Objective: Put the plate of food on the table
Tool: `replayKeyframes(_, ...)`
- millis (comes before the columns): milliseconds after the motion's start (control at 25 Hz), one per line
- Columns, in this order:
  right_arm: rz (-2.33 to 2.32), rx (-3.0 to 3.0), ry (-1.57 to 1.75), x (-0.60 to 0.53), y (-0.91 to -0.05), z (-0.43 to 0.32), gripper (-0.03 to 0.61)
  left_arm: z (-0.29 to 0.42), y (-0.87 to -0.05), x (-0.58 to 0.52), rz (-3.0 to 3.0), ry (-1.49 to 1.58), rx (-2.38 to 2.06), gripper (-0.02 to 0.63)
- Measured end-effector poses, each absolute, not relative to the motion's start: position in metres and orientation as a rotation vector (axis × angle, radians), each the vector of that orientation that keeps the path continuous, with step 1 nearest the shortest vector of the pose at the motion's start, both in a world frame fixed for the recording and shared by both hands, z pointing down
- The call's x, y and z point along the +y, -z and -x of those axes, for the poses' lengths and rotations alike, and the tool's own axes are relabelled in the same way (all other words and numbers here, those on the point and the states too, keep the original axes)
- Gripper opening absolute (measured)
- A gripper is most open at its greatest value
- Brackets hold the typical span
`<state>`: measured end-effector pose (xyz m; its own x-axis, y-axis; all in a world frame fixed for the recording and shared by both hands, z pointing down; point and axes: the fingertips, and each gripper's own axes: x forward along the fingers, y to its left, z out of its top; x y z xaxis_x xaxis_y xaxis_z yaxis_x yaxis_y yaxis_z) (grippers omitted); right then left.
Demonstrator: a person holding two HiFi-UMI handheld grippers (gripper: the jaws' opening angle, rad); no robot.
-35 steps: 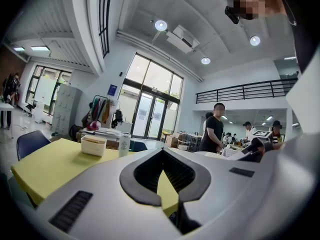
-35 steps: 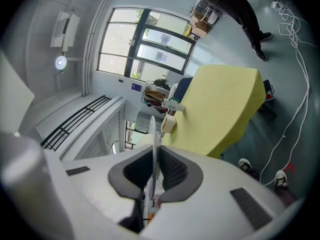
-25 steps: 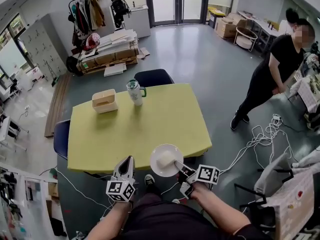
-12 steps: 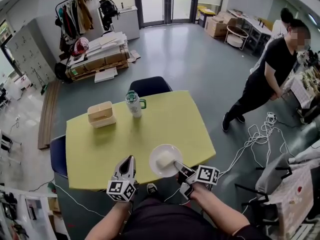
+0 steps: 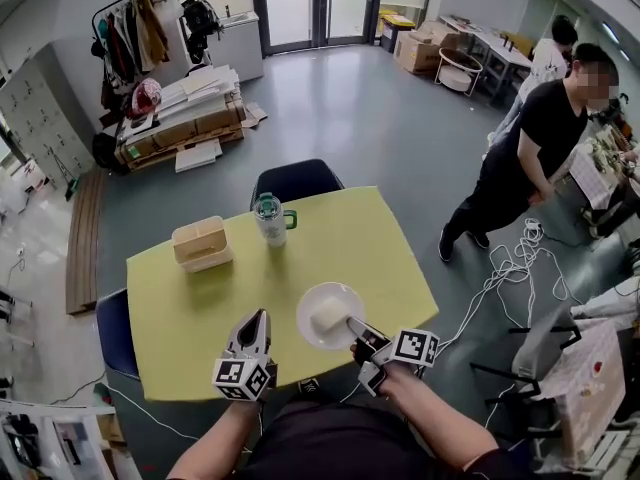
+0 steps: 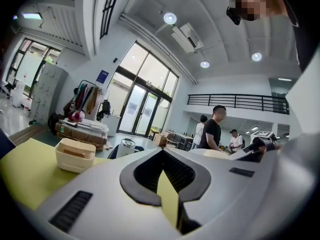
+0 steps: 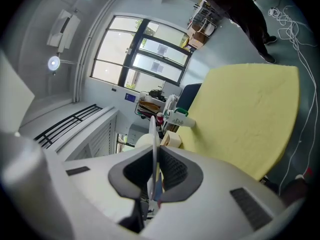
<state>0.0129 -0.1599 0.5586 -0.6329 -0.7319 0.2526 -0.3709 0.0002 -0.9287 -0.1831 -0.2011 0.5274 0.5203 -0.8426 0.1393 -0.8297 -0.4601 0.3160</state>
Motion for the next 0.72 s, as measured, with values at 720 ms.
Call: replayKeyframes(720, 1.085, 2.057, 1.698, -0.201, -0.550, -0.002, 0.031, 0.206, -0.525, -0.233, -2.336, 0.093, -1.472, 0.008)
